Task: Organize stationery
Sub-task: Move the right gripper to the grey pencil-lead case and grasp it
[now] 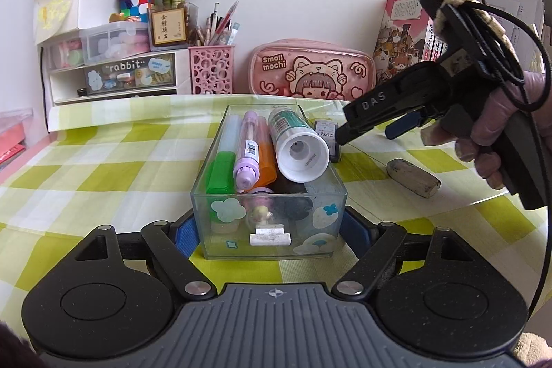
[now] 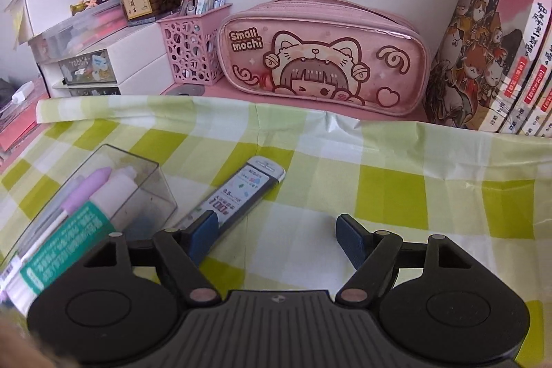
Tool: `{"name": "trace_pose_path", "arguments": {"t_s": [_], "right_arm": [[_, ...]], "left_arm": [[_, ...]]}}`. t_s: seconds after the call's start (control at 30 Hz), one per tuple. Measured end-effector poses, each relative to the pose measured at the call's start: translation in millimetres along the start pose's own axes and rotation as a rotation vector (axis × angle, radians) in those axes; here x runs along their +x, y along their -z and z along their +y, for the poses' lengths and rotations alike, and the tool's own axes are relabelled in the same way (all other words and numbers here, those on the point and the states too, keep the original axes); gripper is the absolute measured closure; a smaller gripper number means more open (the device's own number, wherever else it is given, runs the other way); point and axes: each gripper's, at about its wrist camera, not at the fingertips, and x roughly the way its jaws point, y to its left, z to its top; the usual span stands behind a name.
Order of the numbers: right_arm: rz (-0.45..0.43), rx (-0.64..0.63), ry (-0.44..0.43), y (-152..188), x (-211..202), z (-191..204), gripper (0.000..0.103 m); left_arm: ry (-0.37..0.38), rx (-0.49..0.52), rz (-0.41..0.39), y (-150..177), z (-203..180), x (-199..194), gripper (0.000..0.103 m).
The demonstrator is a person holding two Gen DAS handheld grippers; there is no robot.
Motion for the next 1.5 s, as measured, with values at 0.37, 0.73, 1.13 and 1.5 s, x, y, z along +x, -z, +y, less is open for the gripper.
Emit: {"name": "trace_pose_path", "arguments": {"t_s": [0.37, 0.73, 1.13, 1.5], "right_arm": [[0.047, 0.227, 0.071, -32.0, 22.4, 0.7, 0.029], [0.012, 0.191, 0.100, -47.3, 40.4, 17.6, 0.028], [0.022, -0.065, -0.035, 3.0, -6.4, -5.8, 0.030], [0.048, -0.099, -0.008, 27.3, -48.2, -32.7, 0.034]], "left_arm": [[-0.003, 0.000, 0.001, -0.4, -2.9, 1.8, 0.022], [0.011, 0.001, 0.001, 0.2, -1.4, 0.0, 0.021], [0.008, 0.001, 0.002, 0.6, -1.1, -0.4, 0.021], [0.009, 0.001, 0.002, 0.5, -0.9, -0.1, 0.021]]}}
